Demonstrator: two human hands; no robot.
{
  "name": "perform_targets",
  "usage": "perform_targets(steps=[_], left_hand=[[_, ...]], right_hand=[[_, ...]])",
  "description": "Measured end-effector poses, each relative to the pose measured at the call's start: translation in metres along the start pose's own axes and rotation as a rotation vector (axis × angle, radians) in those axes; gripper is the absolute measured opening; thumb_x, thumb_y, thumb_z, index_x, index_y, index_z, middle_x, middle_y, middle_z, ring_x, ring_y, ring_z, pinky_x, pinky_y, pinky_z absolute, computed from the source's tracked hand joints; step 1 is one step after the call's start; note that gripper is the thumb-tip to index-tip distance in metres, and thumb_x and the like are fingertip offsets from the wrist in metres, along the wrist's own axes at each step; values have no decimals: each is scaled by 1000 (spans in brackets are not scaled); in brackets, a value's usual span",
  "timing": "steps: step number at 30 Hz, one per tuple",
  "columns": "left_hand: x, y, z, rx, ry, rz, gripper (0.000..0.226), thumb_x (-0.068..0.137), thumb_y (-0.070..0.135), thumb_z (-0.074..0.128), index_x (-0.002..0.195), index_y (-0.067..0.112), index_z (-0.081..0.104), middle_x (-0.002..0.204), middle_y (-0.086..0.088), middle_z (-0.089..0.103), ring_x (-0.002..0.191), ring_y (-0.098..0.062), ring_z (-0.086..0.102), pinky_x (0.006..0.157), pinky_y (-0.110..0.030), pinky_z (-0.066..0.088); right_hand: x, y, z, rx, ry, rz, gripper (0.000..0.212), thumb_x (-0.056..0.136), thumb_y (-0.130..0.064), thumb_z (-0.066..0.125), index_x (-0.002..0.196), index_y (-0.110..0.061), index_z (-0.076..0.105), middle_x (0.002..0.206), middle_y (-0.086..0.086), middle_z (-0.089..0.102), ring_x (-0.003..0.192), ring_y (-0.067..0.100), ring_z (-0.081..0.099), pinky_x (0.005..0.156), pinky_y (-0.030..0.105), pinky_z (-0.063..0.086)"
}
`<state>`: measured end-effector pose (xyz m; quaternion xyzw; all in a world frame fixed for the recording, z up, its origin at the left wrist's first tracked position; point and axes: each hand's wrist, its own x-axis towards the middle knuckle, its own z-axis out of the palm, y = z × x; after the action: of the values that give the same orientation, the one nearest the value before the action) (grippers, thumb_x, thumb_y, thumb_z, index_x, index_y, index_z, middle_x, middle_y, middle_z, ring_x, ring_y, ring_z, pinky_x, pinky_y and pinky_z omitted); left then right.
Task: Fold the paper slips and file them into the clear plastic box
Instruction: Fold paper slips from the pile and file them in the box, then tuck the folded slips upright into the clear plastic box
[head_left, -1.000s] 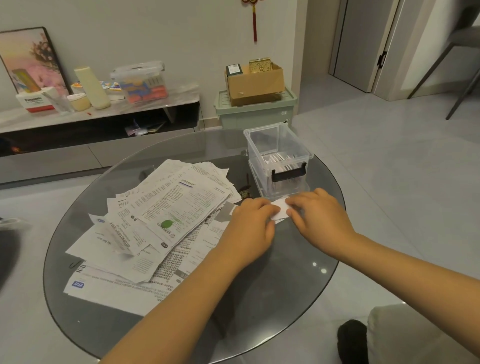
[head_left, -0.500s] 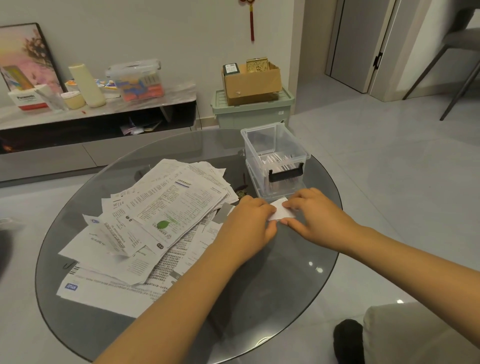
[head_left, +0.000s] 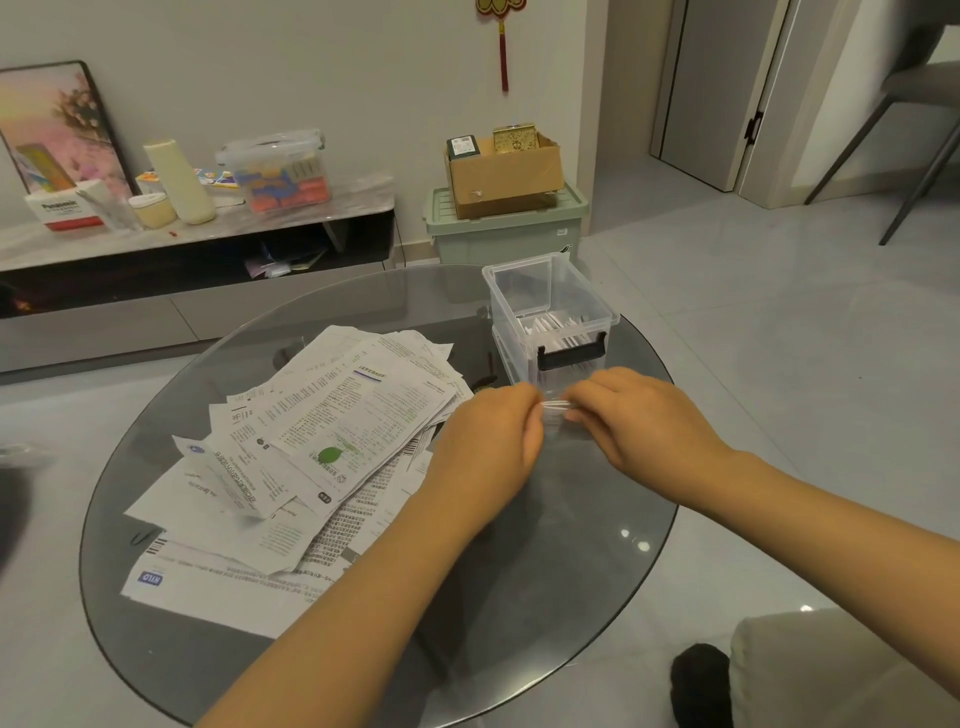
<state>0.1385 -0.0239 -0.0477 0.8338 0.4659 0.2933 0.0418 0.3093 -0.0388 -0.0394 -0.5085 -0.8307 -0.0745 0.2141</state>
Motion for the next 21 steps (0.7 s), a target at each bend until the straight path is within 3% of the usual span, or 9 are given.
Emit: perform_targets(steps=[2,4,7,10,15,21], left_hand=[[0,1,1,-11,1,2,18,95,24,45,96,15,61,85,-1,60,80,-20,52,69,-37,43],[-2,-2,5,-29,-36,-12,17,94,25,47,100,16,60,92,0,58,82,-17,51,72,-34,42],[-7,-2,12,-97,-142,-13,15,93,22,51,101,12,60,96,-2,56,84,-15,50,76,-31,40],[-7,0,13,-126,-163,-46,14,94,16,50,100,9,60,94,-2,54,86,-15,48,77,-28,38],[2,8,-8,-88,-107,-54,13,94,12,48,85,6,56,82,-1,47,77,-17,44,68,-29,35],[17,12,-39,-110,-53,-102,15,94,10,48,90,3,60,87,-8,55,79,-18,49,70,-23,36]], right_hand=[[-2,-4,-2,51,-18,21,17,93,-21,50,102,-14,63,85,4,63,76,26,59,56,39,50],[-3,-4,1,50,-87,37,23,98,-24,43,114,-15,57,99,4,58,86,25,57,67,35,45],[-6,-6,4,38,-167,41,28,99,-28,38,116,-14,55,105,3,52,86,23,55,64,26,34],[-6,-7,1,66,-185,48,28,100,-29,38,119,-16,54,107,2,53,84,22,56,66,28,40],[3,-13,-15,146,-117,56,20,98,-27,42,103,-12,55,95,3,56,78,24,55,69,36,46],[26,-19,-34,316,-32,71,11,93,-21,52,94,-16,61,84,-7,54,73,9,49,68,27,45]])
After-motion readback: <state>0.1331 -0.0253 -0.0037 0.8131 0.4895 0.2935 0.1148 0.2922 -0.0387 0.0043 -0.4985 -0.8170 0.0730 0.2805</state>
